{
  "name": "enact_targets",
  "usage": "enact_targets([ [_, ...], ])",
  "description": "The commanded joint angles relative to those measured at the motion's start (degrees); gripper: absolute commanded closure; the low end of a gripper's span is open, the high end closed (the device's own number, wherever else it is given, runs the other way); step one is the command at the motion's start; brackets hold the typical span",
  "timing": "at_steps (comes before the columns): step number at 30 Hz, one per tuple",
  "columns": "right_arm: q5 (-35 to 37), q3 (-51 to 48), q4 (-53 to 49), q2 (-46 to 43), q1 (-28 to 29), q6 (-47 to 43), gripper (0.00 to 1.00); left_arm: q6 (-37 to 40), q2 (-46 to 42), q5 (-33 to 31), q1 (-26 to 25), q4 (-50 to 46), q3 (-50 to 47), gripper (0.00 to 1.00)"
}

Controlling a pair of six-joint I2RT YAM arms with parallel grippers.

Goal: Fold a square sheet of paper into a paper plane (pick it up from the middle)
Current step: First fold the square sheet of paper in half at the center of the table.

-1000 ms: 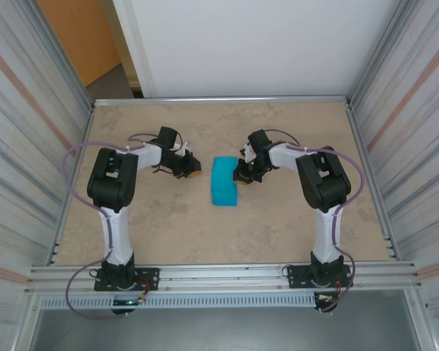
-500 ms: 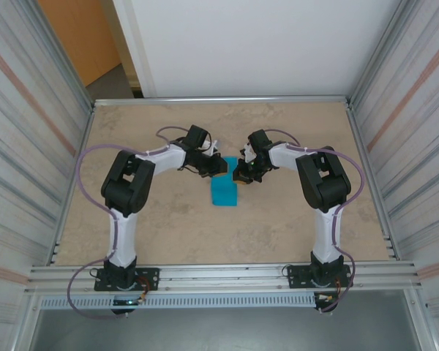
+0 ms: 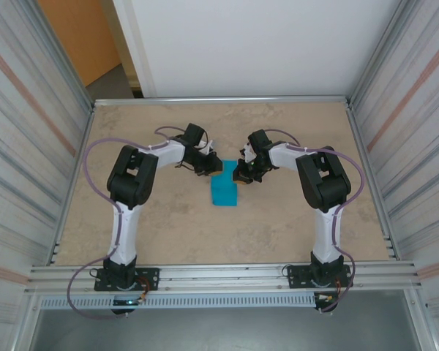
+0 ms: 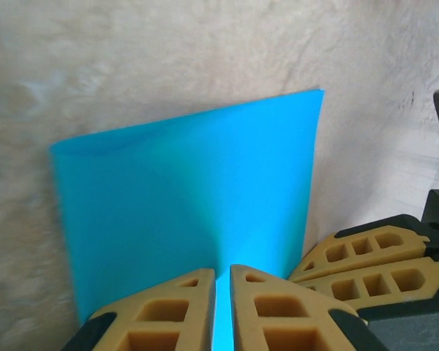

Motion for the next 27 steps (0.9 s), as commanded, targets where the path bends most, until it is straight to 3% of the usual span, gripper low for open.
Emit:
enact_targets([
  [1,15.14,-4.41,-10.98,7.72,-1.14,-1.99,0.89,3.21,0.65,-4.99,4.14,-4.5,-1.4,0.84],
  [8,14.52,-4.06,-10.99,7.41,-1.27,-2.14,0.89,3.9,-5.02,-4.47,7.43,-4.62,-4.39,0.84],
  [14,13.77,-3.84,-10.99,7.23,-1.24,-2.15,0.89,0.77,-10.43,0.24,3.74,2.26,-6.2,0.84],
  [20,13.68,-4.07,-10.85,7.47,-1.23,-2.14,0.89,-1.41,-7.1,-1.92,-1.5,6.45,-4.31,0.84],
  [27,13.64,-4.23,-10.9,7.07,-1.09,-2.27,0.89,-2.05,-0.65,-2.35,-1.92,5.63,0.24,0.84],
])
